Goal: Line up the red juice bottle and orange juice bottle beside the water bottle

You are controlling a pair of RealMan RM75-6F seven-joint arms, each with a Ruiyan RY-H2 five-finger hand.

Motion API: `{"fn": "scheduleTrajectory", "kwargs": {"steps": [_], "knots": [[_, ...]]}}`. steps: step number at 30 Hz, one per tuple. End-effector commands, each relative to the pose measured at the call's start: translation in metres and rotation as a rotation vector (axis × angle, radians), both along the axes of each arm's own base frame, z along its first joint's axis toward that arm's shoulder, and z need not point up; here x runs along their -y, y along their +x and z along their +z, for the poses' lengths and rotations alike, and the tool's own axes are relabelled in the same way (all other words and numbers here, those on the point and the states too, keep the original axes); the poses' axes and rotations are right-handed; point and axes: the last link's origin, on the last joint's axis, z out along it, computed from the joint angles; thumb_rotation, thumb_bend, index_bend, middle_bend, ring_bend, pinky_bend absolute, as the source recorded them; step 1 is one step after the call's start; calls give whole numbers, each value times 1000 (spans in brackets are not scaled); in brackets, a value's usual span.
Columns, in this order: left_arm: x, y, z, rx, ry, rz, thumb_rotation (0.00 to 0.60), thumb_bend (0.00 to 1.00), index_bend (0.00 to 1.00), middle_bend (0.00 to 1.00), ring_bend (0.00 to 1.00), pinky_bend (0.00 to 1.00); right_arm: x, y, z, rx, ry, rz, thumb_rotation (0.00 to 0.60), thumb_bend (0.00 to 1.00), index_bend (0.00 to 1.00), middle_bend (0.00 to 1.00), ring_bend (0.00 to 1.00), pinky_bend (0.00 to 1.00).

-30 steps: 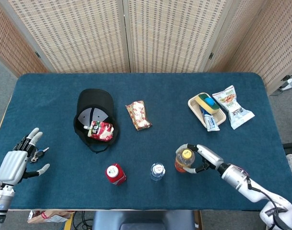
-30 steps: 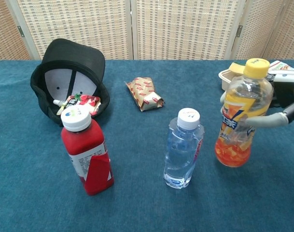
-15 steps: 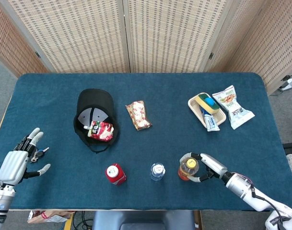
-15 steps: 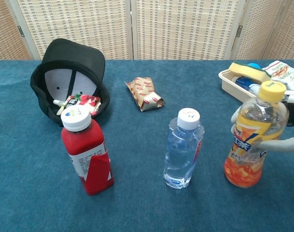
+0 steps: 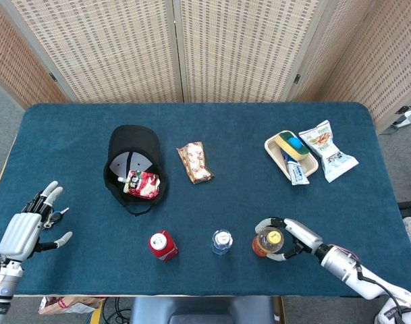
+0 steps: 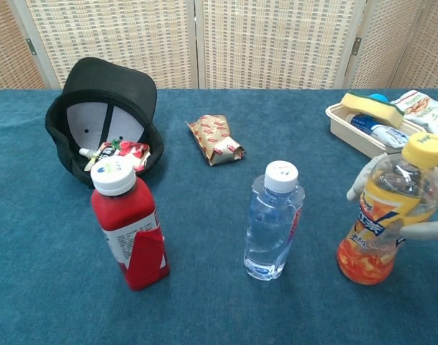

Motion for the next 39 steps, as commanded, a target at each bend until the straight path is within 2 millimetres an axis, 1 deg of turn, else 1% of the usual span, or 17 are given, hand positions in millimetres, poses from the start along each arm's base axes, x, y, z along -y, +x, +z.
{"fn": "scheduleTrajectory", "kwargs": {"steps": [1, 3, 6, 8, 11, 14, 16, 19, 21, 23, 27, 30, 35, 39], "knots": [[0, -1, -1, 2, -3, 1, 600, 186, 0, 0, 34, 133, 0, 0, 3, 3, -11, 5, 600, 174, 249, 208, 92, 222], [0, -1, -1, 3, -4, 2, 600, 186, 0, 0, 34, 133, 0, 0, 7, 5, -25, 10, 600, 153, 174, 164, 58, 182], [0, -2, 0, 4, -1, 2, 600, 185, 0, 0, 33, 133, -1, -1, 15, 2, -44, 21, 600, 135, 104, 117, 26, 147], [1, -3, 0, 3, 0, 3, 600, 185, 0, 0, 34, 133, -1, 0, 22, 0, -65, 30, 600, 112, 89, 102, 15, 136], [0, -4, 0, 1, 0, 8, 600, 185, 0, 0, 33, 133, -1, -2, 39, 3, -115, 35, 600, 65, 89, 100, 12, 122], [-1, -6, 2, -1, 7, 12, 600, 185, 0, 0, 33, 133, 0, -5, 65, -14, -201, 31, 600, 52, 90, 101, 10, 118], [-2, -7, 3, -4, 12, 14, 600, 185, 0, 0, 33, 133, -1, -7, 79, -46, -252, 21, 600, 51, 89, 102, 10, 118], [-3, -8, 4, -16, 19, 15, 600, 185, 0, 0, 34, 133, -7, -11, 97, -141, -346, 30, 600, 69, 89, 106, 10, 118], [-3, -9, 4, -21, 21, 16, 600, 185, 0, 0, 33, 133, -13, -14, 108, -201, -432, 20, 600, 133, 89, 116, 11, 118], [-2, -9, 3, -29, 27, 13, 600, 186, 0, 0, 33, 133, -20, -20, 115, -289, -516, 16, 600, 177, 89, 131, 10, 118], [1, -8, -1, -50, 33, 7, 600, 186, 0, 0, 33, 132, -34, -35, 115, -488, -659, 38, 600, 204, 89, 159, 14, 118], [5, -7, -4, -58, 29, 7, 600, 185, 0, 0, 34, 132, -45, -44, 112, -575, -717, 19, 600, 205, 89, 164, 14, 118], [11, -8, -7, -91, 39, 2, 600, 186, 0, 0, 33, 130, -62, -54, 112, -614, -747, -28, 600, 205, 114, 178, 18, 118], [16, -7, -8, -101, 49, -6, 600, 185, 0, 0, 34, 129, -74, -58, 112, -623, -761, -55, 600, 205, 114, 178, 18, 118]]}}
